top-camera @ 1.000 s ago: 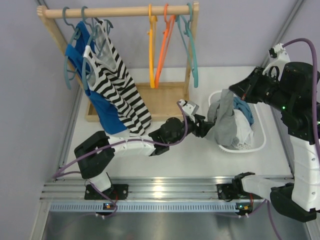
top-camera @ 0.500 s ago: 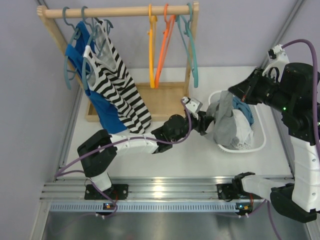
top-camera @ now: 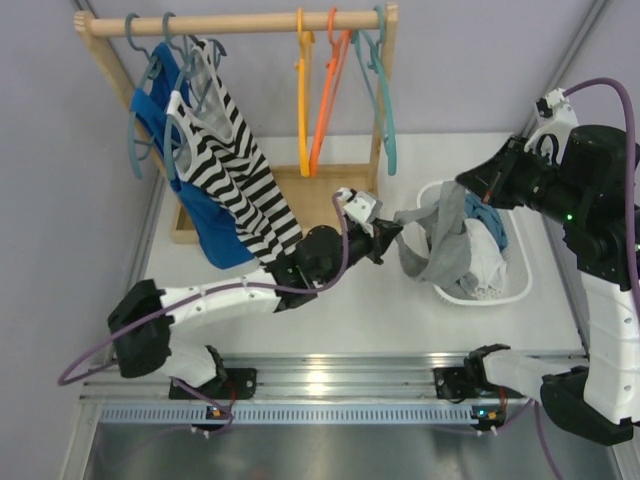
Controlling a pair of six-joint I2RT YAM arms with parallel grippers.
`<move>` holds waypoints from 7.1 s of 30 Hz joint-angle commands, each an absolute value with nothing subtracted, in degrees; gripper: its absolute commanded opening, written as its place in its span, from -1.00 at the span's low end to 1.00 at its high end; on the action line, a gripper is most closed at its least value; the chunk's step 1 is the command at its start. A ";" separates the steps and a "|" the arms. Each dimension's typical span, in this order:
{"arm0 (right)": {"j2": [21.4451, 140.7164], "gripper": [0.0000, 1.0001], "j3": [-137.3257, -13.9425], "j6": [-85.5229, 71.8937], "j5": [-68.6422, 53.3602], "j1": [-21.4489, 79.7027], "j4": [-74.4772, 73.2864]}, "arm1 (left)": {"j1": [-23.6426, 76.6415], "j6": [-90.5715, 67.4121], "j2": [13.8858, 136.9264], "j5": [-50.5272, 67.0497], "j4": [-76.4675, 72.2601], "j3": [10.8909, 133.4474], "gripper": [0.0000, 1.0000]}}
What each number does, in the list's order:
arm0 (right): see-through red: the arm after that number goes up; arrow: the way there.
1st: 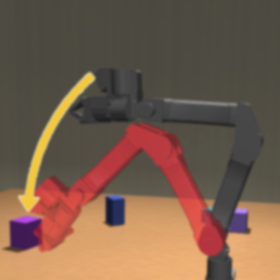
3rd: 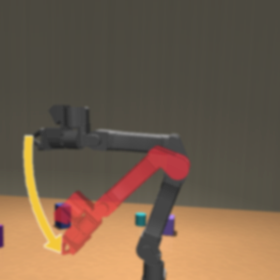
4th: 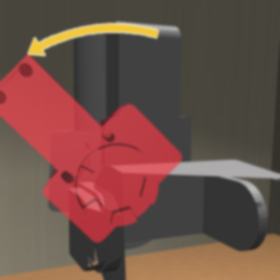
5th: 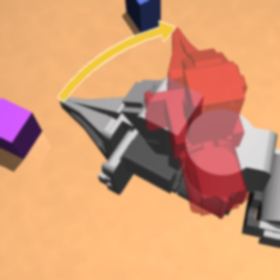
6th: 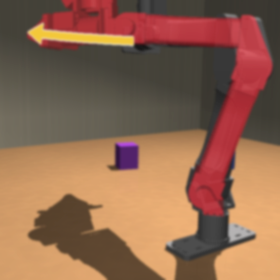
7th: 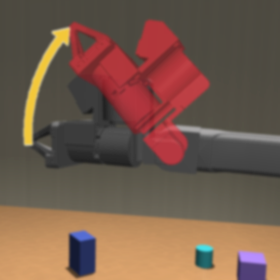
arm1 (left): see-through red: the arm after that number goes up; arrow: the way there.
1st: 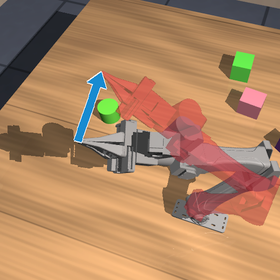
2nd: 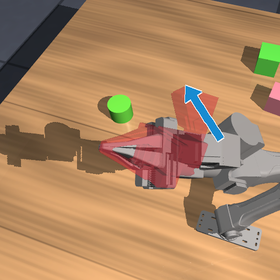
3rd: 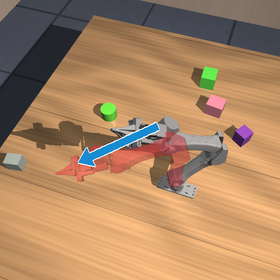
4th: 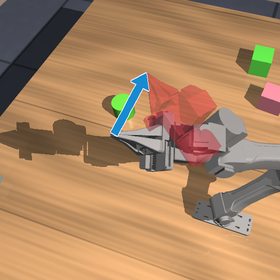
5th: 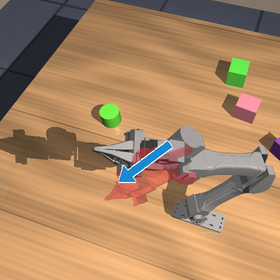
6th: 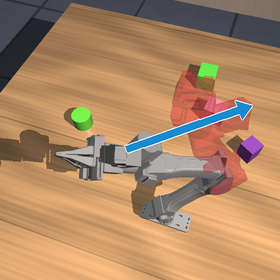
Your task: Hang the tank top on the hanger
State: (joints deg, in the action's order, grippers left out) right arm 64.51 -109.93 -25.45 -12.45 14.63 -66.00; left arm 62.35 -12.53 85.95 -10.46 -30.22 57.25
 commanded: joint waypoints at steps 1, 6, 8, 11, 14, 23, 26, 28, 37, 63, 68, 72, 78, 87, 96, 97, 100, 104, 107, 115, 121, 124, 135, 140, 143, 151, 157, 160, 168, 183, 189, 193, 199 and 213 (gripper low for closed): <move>64.68 -1.00 -112.85 -24.70 -13.80 15.38 -62.67 | 62.84 -9.23 74.30 -11.25 -25.87 57.74 -1.00; 66.09 -1.00 -114.96 -25.48 -17.92 15.38 -58.64 | 63.11 -7.92 67.16 -8.18 -17.50 61.07 -1.00; 66.35 -1.00 -115.31 -26.19 -21.42 15.38 -56.35 | 63.19 -7.39 64.61 -8.00 -14.26 62.66 -1.00; 67.32 -1.00 -116.28 -27.86 -26.61 15.38 -50.56 | 63.19 -5.81 61.79 -8.96 -9.87 66.87 -1.00; 68.29 -1.00 -118.56 -30.32 -29.87 15.38 -44.93 | 63.19 -3.96 59.59 -9.49 -7.22 72.06 -1.00; 71.63 -1.00 -124.72 -40.51 -33.40 15.29 -25.96 | 63.19 3.25 60.64 -11.34 3.42 94.81 -1.00; 72.24 -1.00 -124.37 -43.59 -33.57 15.38 -21.99 | 63.19 4.48 61.26 -11.34 4.48 99.47 -1.00; 72.68 -1.00 -124.19 -45.78 -33.75 15.38 -18.47 | 63.19 5.45 61.96 -11.34 5.88 101.94 -1.00; 70.85 -1.00 -115.70 -46.93 -34.01 15.38 -15.48 | 63.28 5.28 63.02 -13.62 10.19 104.33 -1.00; 52.72 -1.00 -44.58 -42.10 -14.33 26.01 -21.46 | 63.11 -34.10 53.34 -24.60 13.19 45.18 -1.00; 61.78 -1.00 -41.57 -43.94 -13.54 26.98 -12.67 | 60.92 -34.89 61.69 -24.97 10.29 43.07 -1.00; 66.52 -1.00 -42.54 -44.74 -11.52 27.25 -10.11 | 56.00 -35.24 65.47 -16.98 3.88 40.52 -1.00; 69.34 -1.00 -44.21 -47.02 -7.04 27.25 -10.37 | 50.36 -35.42 68.82 -7.56 0.79 40.96 -0.64; 67.33 -0.36 -44.30 -46.85 -6.33 27.16 -10.81 | 49.83 -33.84 61.44 -8.96 8.08 42.28 -0.11; 62.32 0.20 -45.26 -44.03 -5.36 27.16 -15.20 | 49.83 -32.78 51.34 -11.78 19.06 44.99 -0.07; 61.01 0.21 -45.09 -43.69 -5.10 27.25 -15.64 | 49.83 -32.35 49.50 -11.60 21.16 45.43 -0.07; 58.64 0.22 -44.21 -43.16 -4.57 27.25 -17.14 | 49.83 -30.51 46.77 -9.59 25.38 47.63 -0.08; 55.03 0.22 -42.81 -42.63 -4.04 27.16 -18.89 | 49.83 -26.64 42.29 -1.69 27.69 50.97 -0.12; 52.56 0.24 -42.45 -41.93 -3.52 27.16 -20.56 | 49.83 -23.30 39.90 2.37 28.64 57.11 -0.11; 50.10 0.24 -42.37 -40.96 -3.86 27.16 -22.06 | 49.83 -16.28 50.16 -16.83 20.67 80.67 -0.07; 47.91 0.23 -41.05 -41.04 -4.48 27.25 -23.46 | 49.83 -7.30 65.26 -31.28 12.93 93.76 0.00; 45.80 0.23 -40.08 -41.04 -3.87 27.25 -24.43 | 49.57 -4.05 72.21 -33.57 11.95 101.58 0.03; 43.15 0.22 -40.25 -40.43 -3.96 27.25 -27.33 | 42.02 -7.90 90.17 -26.82 27.94 126.56 0.06; 42.71 0.22 -40.43 -40.43 -4.13 27.25 -27.60 | 38.94 -9.49 90.88 -22.16 30.23 126.56 0.06; 42.71 0.22 -40.17 -40.60 -4.66 27.25 -27.25 | 37.88 -9.40 91.67 -18.21 31.73 126.82 0.05; 42.63 0.22 -39.29 -40.78 -5.19 27.25 -26.37 | 37.09 -10.11 93.34 -15.73 33.31 125.68 0.04; 42.28 0.22 -38.32 -40.87 -5.27 27.25 -26.19 | 37.09 -9.58 92.99 -17.31 33.05 123.05 0.01; 42.27 0.22 -38.06 -40.87 -5.36 27.25 -26.28 | 37.18 -9.58 92.64 -18.46 32.96 121.82 -0.01; 42.19 0.22 -37.79 -40.87 -5.36 27.25 -26.10 | 37.09 -9.14 91.32 -20.74 33.57 120.06 -0.10; 42.63 0.20 -37.18 -41.31 -5.89 27.16 -25.40 | 37.18 -6.86 88.95 -23.90 33.31 117.77 -0.44; 42.80 0.19 -37.35 -41.13 -5.80 27.25 -25.58 | 37.18 -5.10 89.56 -24.08 32.87 118.47 -0.80; 42.80 0.19 -37.62 -40.87 -5.80 27.25 -25.75 | 37.18 -4.31 90.35 -24.34 32.44 119.88 -1.00; 43.33 0.19 -37.70 -40.78 -5.98 27.16 -25.58 | 37.09 -3.60 89.39 -25.40 28.40 119.01 -1.00; 43.86 0.19 -37.53 -40.17 -6.07 27.25 -25.23 | 37.18 -2.99 84.21 -25.50 19.97 112.96 -1.00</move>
